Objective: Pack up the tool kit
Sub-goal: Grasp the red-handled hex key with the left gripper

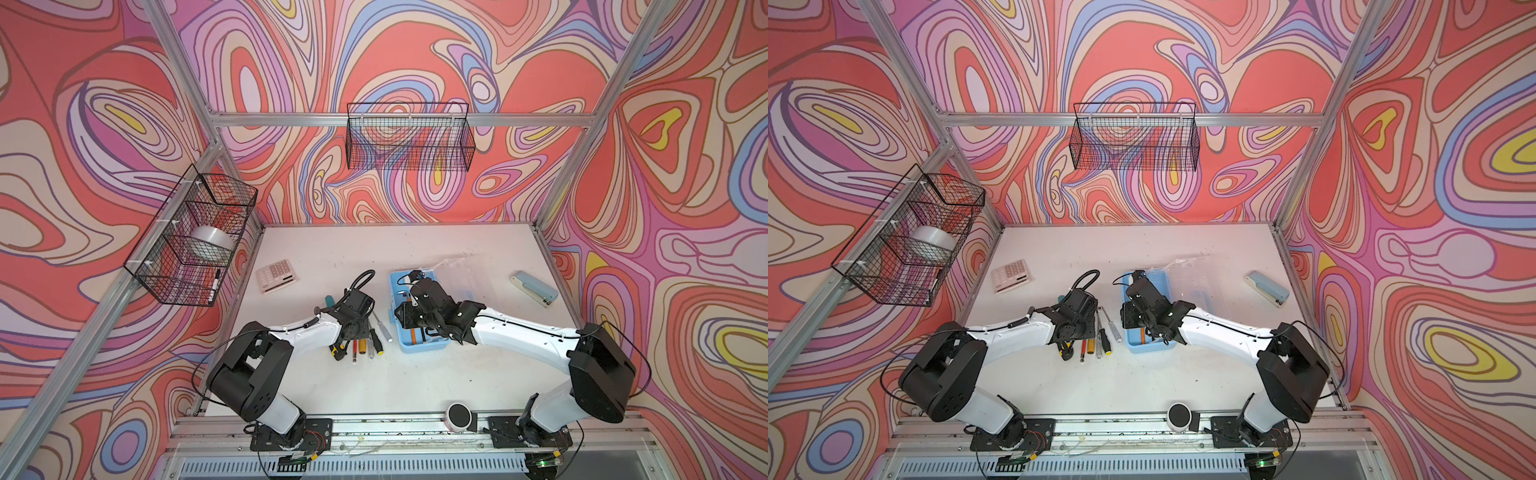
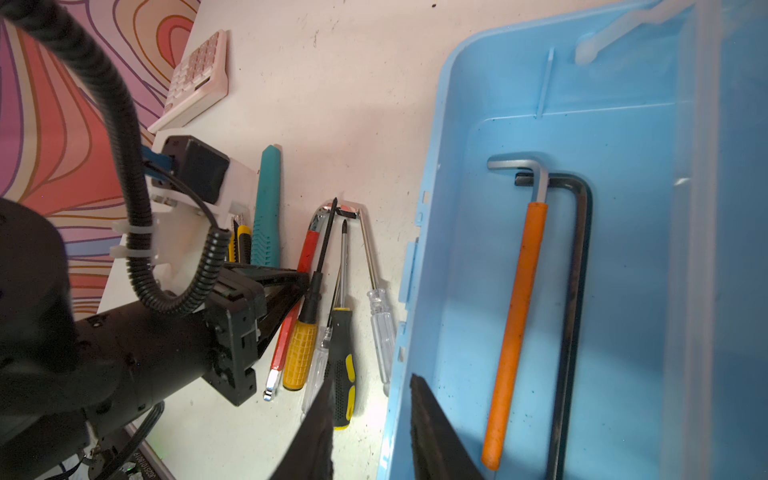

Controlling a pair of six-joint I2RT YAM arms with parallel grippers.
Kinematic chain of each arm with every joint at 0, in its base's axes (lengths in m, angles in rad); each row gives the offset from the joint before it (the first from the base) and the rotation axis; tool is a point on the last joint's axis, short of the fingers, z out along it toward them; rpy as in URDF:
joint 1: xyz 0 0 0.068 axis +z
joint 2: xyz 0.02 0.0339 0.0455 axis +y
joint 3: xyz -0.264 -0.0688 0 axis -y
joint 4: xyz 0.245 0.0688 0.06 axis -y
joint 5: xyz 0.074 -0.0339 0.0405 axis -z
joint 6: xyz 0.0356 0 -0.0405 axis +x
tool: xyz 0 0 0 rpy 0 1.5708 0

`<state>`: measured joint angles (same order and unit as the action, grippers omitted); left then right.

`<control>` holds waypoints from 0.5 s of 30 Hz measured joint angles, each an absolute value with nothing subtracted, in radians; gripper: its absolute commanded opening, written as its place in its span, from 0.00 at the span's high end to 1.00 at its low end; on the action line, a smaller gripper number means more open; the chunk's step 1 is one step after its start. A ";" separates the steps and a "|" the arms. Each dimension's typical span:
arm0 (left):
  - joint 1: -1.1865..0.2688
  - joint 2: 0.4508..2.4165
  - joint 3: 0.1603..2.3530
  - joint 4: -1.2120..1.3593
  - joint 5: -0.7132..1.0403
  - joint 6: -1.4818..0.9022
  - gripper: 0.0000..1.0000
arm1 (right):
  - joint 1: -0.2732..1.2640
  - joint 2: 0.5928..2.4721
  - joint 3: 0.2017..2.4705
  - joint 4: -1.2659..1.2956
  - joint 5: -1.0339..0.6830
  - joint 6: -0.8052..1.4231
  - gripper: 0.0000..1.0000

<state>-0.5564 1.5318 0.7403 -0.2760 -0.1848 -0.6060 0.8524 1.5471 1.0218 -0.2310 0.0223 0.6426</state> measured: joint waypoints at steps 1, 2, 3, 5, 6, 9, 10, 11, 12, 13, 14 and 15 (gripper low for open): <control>-0.556 1.519 0.740 -0.287 -0.196 -0.605 1.00 | 0.852 1.547 1.021 -0.231 0.023 0.643 0.69; -0.556 1.505 0.740 -0.296 -0.208 -0.605 1.00 | 0.852 1.547 1.021 -0.230 0.024 0.644 0.69; -0.556 1.490 0.741 -0.305 -0.221 -0.603 1.00 | 0.852 1.547 1.021 -0.228 0.026 0.645 0.69; -0.556 1.464 0.754 -0.337 -0.259 -0.598 1.00 | 0.852 1.547 1.021 -0.223 0.028 0.646 0.69; -0.556 1.459 0.767 -0.356 -0.287 -0.595 1.00 | 0.852 1.547 1.021 -0.221 0.029 0.646 0.69; -0.556 1.452 0.813 -0.395 -0.362 -0.579 1.00 | 0.852 1.547 1.021 -0.215 0.030 0.649 0.69; -0.556 1.448 0.832 -0.411 -0.391 -0.574 1.00 | 0.852 1.547 1.020 -0.213 0.030 0.649 0.69; -0.556 1.441 0.846 -0.421 -0.411 -0.569 1.00 | 0.852 1.547 1.019 -0.211 0.030 0.649 0.69; -0.556 1.432 0.858 -0.428 -0.427 -0.564 1.00 | 0.852 1.547 1.018 -0.210 0.030 0.650 0.69; -0.556 1.420 0.867 -0.429 -0.438 -0.558 1.00 | 0.852 1.547 1.017 -0.209 0.030 0.650 0.69; -0.556 1.409 0.874 -0.429 -0.443 -0.551 1.00 | 0.852 1.547 1.016 -0.209 0.030 0.650 0.69; -0.556 1.391 0.881 -0.429 -0.443 -0.548 1.00 | 0.852 1.547 1.015 -0.209 0.031 0.650 0.69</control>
